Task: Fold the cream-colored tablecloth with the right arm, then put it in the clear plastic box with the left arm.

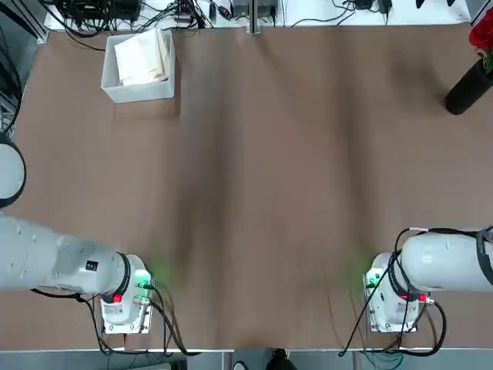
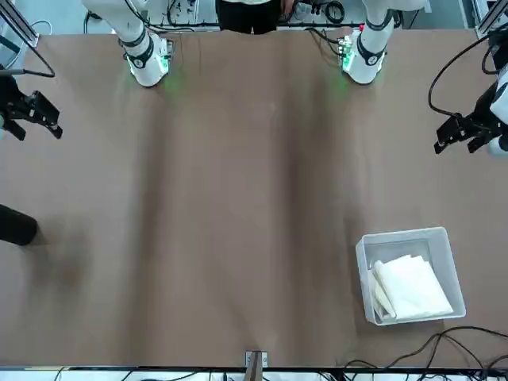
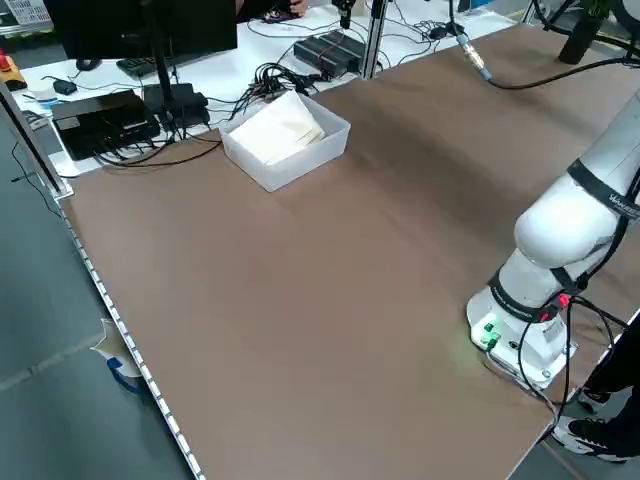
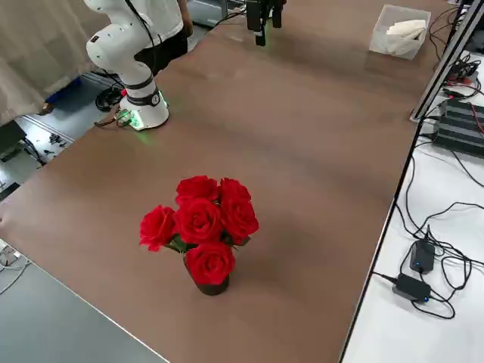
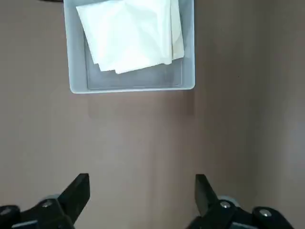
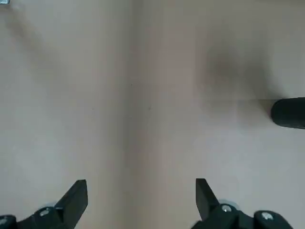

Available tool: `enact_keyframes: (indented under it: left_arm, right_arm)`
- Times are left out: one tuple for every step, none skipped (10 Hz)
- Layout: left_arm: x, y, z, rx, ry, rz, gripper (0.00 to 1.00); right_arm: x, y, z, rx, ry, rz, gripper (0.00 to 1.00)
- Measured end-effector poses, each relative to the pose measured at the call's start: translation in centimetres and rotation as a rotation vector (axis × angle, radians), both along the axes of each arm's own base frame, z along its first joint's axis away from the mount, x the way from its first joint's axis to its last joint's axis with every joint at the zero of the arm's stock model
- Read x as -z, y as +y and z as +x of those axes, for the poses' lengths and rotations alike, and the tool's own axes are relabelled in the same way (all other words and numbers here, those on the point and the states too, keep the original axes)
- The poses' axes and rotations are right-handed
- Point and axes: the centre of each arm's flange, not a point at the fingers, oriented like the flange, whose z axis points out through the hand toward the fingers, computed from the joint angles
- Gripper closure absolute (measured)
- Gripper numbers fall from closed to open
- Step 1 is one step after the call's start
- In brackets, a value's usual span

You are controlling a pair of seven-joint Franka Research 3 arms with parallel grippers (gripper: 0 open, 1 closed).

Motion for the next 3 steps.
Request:
enact_keyframes:
  left_arm:
    - [0.21, 0.02, 0.06, 0.004, 0.004, 0.001, 0.03]
    - [0.4, -0.01, 0.13, 0.015, 0.007, 0.002, 0.04]
    - [0.6, -0.12, 0.21, 0.024, 0.01, 0.003, 0.04]
  right_arm:
    - [0.01, 0.21, 0.03, -0.004, -0.001, 0.0, 0.0]
    - [0.14, 0.21, 0.09, -0.003, 0.0, 0.0, 0.0]
    - [0.47, 0.11, 0.21, -0.002, 0.005, 0.0, 0.0]
